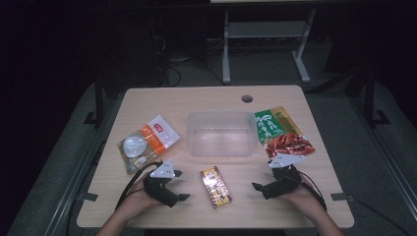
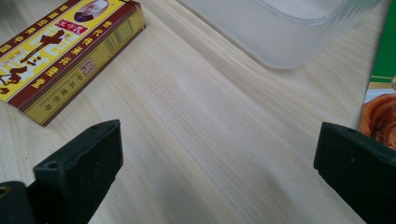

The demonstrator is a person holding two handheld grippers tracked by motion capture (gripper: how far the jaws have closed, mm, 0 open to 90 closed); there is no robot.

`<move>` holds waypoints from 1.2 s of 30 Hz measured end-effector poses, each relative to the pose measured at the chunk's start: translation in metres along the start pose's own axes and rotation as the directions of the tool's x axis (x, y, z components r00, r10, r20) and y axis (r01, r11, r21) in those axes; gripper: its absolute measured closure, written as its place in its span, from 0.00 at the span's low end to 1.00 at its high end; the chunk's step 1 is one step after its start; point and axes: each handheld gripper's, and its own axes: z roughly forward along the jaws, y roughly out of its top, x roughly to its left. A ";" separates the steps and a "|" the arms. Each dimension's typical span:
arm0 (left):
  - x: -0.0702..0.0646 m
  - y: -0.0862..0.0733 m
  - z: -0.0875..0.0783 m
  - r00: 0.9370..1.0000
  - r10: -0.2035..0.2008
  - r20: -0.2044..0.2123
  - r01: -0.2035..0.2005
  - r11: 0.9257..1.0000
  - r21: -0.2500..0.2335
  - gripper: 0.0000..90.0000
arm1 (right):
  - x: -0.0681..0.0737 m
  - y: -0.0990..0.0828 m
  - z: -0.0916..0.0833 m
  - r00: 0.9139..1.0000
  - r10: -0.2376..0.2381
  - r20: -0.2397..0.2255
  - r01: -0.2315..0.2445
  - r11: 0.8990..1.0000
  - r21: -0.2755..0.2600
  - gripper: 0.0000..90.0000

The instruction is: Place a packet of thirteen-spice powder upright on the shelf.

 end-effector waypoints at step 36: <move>0.014 0.084 0.041 0.996 0.028 0.086 -0.020 0.996 -0.087 1.00 | 0.007 -0.003 0.000 1.000 -0.006 0.008 0.006 1.000 0.022 0.07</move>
